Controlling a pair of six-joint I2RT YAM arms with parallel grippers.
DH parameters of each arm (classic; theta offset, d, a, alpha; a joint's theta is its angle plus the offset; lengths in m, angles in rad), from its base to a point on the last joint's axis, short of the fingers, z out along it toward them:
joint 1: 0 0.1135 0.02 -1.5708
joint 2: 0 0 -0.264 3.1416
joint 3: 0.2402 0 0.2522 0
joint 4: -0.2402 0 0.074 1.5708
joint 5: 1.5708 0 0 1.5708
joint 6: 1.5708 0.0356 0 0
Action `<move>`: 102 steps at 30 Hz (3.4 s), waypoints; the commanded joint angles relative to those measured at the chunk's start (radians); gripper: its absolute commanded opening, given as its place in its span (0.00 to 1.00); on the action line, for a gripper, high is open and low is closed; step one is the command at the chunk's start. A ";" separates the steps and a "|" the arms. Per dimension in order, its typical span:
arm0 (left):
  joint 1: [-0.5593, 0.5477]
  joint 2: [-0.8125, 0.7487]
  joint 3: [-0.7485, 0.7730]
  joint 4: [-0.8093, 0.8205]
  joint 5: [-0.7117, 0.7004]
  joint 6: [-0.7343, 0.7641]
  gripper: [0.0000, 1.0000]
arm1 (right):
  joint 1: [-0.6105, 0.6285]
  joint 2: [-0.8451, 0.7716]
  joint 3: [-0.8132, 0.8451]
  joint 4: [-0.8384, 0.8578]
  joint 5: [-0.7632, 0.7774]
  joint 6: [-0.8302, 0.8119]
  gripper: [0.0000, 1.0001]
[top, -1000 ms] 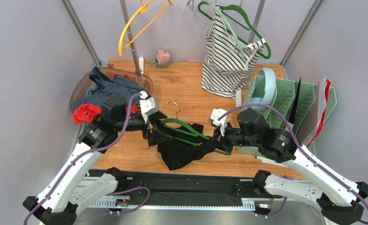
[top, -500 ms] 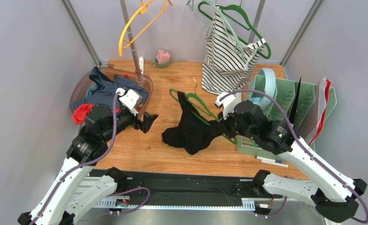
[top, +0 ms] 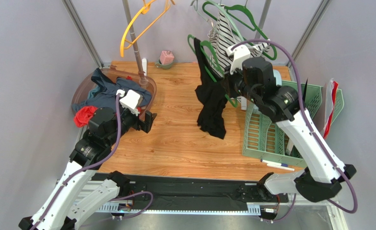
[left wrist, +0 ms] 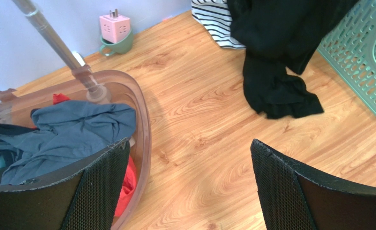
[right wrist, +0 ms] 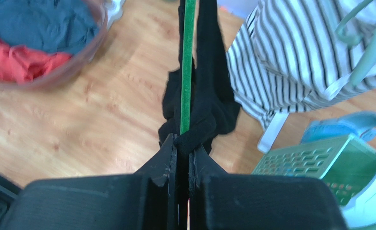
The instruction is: Place the tank top on the hanger
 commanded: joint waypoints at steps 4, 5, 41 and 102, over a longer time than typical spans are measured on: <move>0.004 -0.015 -0.005 0.024 -0.036 -0.012 0.99 | -0.070 0.168 0.312 0.045 -0.066 -0.027 0.00; 0.004 -0.017 -0.007 0.026 -0.040 -0.009 0.99 | -0.071 0.183 0.335 0.045 -0.073 -0.025 0.00; 0.006 -0.014 -0.019 0.032 -0.036 -0.001 0.99 | -0.157 0.686 0.712 0.390 -0.268 0.030 0.00; 0.017 0.056 -0.033 0.040 -0.059 -0.029 0.99 | -0.058 -0.184 -0.324 0.425 -0.087 0.105 0.99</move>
